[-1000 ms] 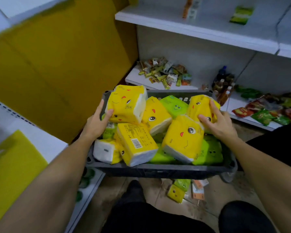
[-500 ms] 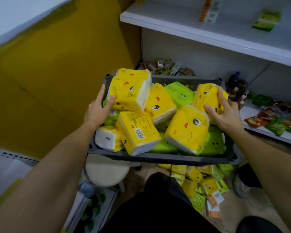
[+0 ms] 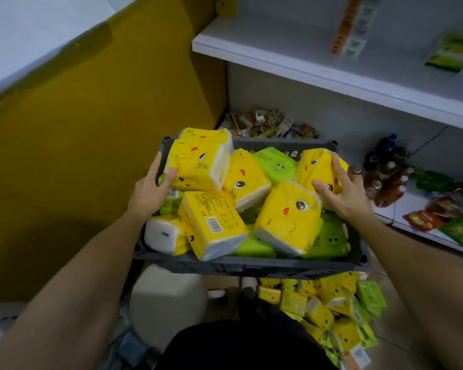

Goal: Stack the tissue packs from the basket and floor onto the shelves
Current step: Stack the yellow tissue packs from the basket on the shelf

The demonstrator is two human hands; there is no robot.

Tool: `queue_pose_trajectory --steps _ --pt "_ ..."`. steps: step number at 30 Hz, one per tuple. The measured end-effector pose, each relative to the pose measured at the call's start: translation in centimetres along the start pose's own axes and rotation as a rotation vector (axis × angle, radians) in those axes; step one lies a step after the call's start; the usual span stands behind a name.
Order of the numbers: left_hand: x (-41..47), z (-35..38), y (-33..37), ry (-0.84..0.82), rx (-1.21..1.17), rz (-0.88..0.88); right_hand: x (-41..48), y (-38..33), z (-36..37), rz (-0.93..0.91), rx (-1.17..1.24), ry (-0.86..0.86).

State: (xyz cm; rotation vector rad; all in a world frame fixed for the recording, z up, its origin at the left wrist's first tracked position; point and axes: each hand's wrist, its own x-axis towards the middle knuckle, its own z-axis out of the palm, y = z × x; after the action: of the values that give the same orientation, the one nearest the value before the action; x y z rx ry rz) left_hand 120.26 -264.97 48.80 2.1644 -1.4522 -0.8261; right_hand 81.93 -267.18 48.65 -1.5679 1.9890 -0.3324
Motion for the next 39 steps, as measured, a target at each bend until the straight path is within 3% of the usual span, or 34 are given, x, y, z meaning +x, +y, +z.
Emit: queue_pose_trajectory --steps 6,14,23,32,39 --pt "7.3 0.7 2.4 -0.012 -0.024 0.0 6.3 -1.0 -0.4 0.023 0.043 -0.001" --pt "15.2 1.6 6.3 -0.022 0.016 0.128 11.8 -1.3 -1.0 0.079 0.114 0.015" --pt "25.3 5.4 4.4 -0.192 0.0 0.152 17.8 -1.3 2.4 0.199 0.156 -0.002" --pt "36.9 9.8 -1.3 -0.361 0.015 0.19 23.0 -1.7 11.5 0.36 0.181 0.052" --pt "44.9 19.2 -7.7 -0.379 0.079 0.16 29.5 3.3 22.8 0.402 0.253 0.032"
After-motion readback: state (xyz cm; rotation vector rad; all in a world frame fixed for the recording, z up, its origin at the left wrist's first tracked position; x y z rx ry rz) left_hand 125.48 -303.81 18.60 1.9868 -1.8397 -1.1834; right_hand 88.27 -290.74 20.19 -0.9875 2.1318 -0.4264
